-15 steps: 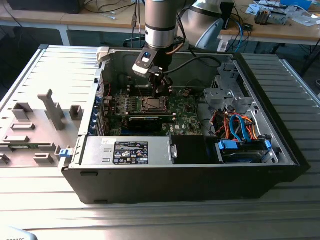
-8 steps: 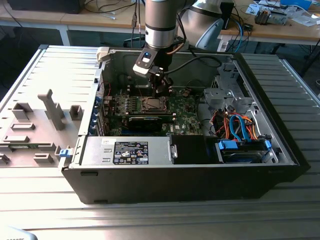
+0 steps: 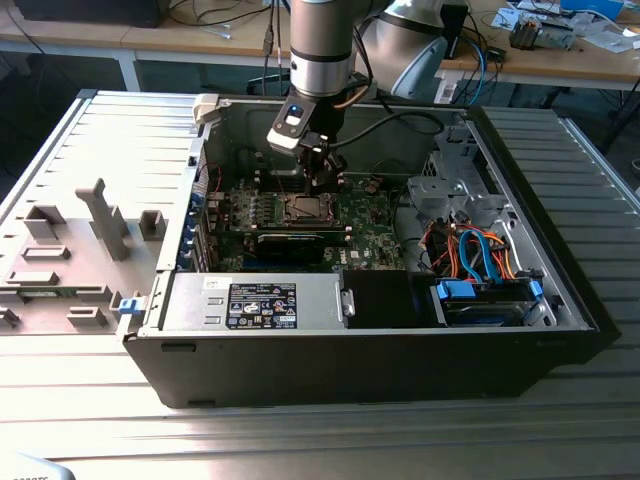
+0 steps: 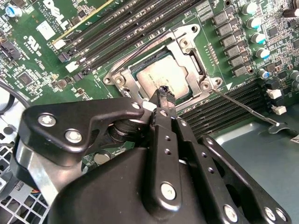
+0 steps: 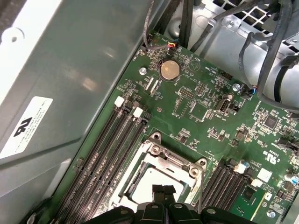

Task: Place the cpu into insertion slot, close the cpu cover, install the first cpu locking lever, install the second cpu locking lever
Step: 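Install the first cpu locking lever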

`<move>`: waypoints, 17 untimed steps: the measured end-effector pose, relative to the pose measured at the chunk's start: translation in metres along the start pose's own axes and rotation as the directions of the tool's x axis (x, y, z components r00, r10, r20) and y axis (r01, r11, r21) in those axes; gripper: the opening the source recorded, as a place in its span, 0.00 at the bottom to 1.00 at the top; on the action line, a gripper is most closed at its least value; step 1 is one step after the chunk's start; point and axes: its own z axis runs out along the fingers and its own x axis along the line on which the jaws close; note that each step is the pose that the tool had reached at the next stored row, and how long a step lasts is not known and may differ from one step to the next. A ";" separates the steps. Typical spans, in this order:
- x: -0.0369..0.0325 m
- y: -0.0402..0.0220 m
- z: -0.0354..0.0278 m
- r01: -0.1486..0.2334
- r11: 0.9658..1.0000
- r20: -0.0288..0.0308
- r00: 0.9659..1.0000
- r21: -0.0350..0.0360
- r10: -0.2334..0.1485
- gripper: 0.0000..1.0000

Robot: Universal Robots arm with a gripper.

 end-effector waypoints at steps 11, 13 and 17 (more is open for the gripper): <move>0.0000 0.0000 0.0000 0.022 1.000 0.000 1.000 -0.001 -0.022 0.11; 0.0000 0.0000 0.0000 0.023 1.000 0.000 1.000 -0.001 -0.023 0.11; 0.0000 0.0000 0.0000 0.024 1.000 0.001 1.000 -0.001 -0.024 0.11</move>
